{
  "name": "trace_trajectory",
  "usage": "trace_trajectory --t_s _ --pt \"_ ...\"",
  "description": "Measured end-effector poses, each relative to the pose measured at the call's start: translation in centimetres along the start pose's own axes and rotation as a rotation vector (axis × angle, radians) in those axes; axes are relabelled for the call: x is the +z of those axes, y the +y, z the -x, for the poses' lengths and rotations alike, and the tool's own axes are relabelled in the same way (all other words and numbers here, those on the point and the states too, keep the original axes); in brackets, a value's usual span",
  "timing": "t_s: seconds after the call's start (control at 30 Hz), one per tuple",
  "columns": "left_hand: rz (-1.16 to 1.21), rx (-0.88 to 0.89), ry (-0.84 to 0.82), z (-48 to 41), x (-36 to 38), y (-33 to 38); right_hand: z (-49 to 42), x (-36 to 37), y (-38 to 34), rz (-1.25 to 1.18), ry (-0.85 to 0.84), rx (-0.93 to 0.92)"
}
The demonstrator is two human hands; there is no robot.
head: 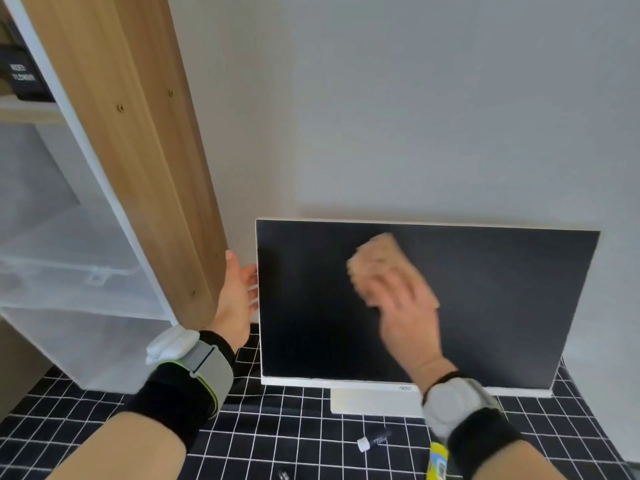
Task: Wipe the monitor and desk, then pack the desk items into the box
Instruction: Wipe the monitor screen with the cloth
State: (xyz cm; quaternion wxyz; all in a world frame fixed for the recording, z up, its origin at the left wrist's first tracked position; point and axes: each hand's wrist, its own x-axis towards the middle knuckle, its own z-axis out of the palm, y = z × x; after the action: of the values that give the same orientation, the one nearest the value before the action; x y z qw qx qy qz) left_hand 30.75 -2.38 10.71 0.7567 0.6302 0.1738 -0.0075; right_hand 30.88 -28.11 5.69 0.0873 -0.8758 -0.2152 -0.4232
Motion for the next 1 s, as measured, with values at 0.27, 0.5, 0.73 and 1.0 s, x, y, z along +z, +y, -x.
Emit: trace_trajectory --t_s 0.27,0.5,0.73,1.0 --pt "0.067 -0.060 -0.118 -1.4 -0.8 0.3 -7.7 1.4 -4.0 -0.080 0.092 0.091" --pt "0.092 -0.051 -0.109 -2.6 -1.8 0.0 2.8 6.8 -10.0 -0.069 -0.388 -0.581" --pt "0.110 -0.076 -0.096 -2.1 -1.8 0.1 2.7 3.5 -1.9 0.119 -0.186 -0.555" --pt "0.123 -0.068 -0.086 -1.9 -0.8 0.2 -4.8 3.8 -5.2 -0.029 -0.087 -0.358"
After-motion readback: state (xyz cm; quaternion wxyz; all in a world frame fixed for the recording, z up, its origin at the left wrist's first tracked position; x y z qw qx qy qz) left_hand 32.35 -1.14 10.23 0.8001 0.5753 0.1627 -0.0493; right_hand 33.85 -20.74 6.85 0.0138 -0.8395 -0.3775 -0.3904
